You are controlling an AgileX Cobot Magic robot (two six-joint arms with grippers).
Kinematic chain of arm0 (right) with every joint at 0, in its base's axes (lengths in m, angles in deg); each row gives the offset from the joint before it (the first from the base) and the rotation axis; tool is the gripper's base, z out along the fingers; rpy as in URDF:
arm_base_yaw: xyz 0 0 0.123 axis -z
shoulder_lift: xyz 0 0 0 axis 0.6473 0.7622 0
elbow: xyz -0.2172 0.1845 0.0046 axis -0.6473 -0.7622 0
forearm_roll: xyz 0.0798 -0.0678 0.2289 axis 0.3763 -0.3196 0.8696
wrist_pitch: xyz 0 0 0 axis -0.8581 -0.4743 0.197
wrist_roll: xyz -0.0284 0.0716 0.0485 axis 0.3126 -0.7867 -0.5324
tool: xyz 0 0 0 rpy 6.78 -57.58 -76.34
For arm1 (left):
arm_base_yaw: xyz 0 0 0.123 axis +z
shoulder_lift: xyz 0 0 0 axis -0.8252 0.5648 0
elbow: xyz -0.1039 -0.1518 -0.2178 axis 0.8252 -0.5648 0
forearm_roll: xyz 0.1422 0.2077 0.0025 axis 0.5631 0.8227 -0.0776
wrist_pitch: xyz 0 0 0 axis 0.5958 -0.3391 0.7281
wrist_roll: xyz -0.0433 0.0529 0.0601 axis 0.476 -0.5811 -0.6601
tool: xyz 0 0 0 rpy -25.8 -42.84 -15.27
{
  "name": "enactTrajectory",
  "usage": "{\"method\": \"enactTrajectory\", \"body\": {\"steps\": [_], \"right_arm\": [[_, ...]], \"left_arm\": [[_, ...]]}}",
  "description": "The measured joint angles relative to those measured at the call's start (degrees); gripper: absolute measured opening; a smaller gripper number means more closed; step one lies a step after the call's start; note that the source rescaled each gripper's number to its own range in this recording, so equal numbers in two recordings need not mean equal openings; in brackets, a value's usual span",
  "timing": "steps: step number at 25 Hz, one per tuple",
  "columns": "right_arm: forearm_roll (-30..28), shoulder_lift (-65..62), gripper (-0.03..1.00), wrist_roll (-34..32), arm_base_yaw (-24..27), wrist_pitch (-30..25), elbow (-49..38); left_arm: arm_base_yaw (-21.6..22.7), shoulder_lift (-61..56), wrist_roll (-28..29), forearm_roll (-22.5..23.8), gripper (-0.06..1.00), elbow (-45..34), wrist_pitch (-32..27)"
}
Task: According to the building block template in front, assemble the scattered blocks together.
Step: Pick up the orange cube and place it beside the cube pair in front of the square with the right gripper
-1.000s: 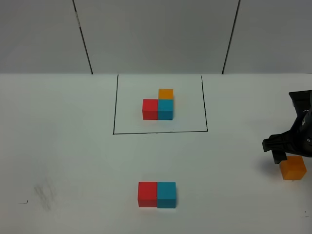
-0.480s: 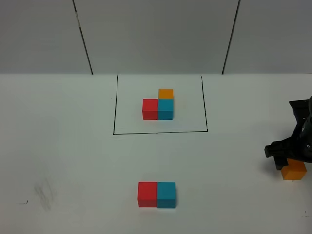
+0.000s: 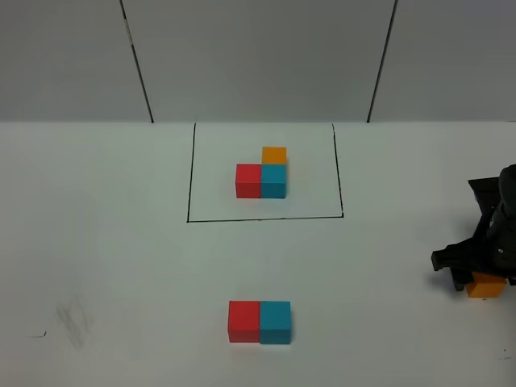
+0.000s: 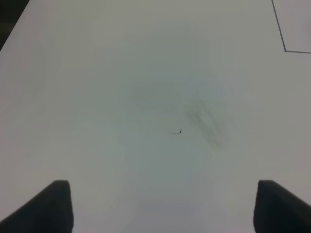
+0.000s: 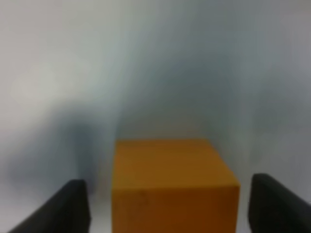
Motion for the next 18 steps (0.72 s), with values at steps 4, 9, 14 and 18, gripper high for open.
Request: {"method": "enactTrajectory", "body": {"steps": [4,9,14,18], "right_arm": [[0.05,0.00,0.24,0.00,0.00,0.56,0.00],[0.05,0.00,0.24,0.00,0.00,1.39,0.05],[1.01,-1.56,0.24,0.00,0.00,1.00,0.05],[4.77,-6.92,0.24,0.07,-0.78,-3.12,0.82]], "left_arm": [[0.00,0.00,0.00,0.00,0.99,0.00,0.00],[0.00,0.00,0.00,0.00,0.99,0.00,0.00],[0.00,0.00,0.00,0.00,0.99,0.00,0.00],[0.00,0.00,0.00,0.00,0.99,0.00,0.00]]}}
